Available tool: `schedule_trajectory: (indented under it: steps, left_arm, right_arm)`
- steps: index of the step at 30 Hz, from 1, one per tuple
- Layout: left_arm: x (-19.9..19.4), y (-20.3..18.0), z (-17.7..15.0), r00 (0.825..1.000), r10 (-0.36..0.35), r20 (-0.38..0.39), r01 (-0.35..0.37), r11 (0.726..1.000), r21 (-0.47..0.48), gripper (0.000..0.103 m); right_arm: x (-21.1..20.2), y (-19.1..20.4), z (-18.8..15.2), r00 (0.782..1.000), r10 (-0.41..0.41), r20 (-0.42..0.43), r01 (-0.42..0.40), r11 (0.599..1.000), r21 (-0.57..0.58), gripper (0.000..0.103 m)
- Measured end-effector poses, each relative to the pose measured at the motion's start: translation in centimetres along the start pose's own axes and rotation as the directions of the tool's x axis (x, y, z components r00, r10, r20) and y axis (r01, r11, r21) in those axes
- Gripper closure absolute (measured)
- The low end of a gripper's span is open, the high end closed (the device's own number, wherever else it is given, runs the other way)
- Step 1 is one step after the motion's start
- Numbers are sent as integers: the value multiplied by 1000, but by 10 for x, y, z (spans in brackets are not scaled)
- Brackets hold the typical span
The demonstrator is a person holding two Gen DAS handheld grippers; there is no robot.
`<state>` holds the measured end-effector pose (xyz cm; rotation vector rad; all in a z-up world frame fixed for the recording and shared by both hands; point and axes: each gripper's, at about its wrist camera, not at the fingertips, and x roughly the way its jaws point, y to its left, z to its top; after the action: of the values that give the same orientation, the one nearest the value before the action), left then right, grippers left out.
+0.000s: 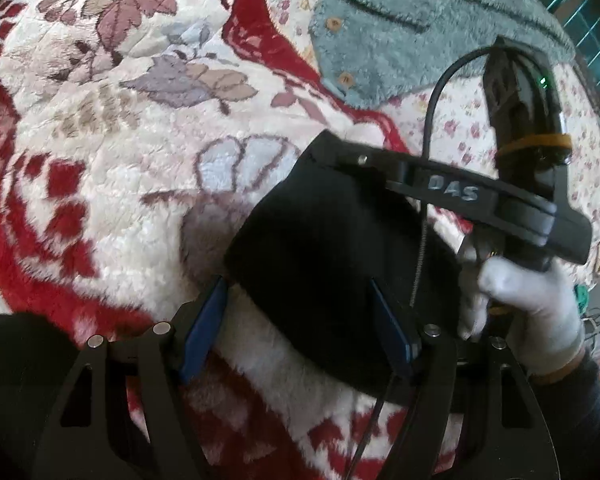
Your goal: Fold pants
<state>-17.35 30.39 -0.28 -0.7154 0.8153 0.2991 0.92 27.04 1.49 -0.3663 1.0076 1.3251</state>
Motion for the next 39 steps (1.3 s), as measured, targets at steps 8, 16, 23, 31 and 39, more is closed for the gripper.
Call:
schedule_trajectory:
  steps: [8, 16, 23, 31, 39]
  left_arm:
    - [-26, -16, 7, 996, -77, 46, 75, 996, 49, 82]
    - [-78, -86, 4, 971, -217, 102, 189, 955, 229, 84]
    - [-96, -168, -22, 938, -346, 35, 303, 863, 405, 85]
    - [-74, -265, -78, 898, -418, -140, 424, 730, 536, 85]
    - [-5, -331, -149, 905, -317, -285, 426, 676, 601, 85]
  right_arm:
    - [-44, 12, -8, 992, 41, 121, -44, 999, 22, 92]
    - [-158, 8, -38, 928, 79, 365, -129, 985, 116, 92]
    - [-245, -9, -96, 854, 26, 520, -150, 968, 199, 92]
    - [-327, -52, -202, 775, -113, 621, -149, 923, 354, 94]
    - [-343, -111, -315, 776, -293, 559, -120, 802, 586, 94]
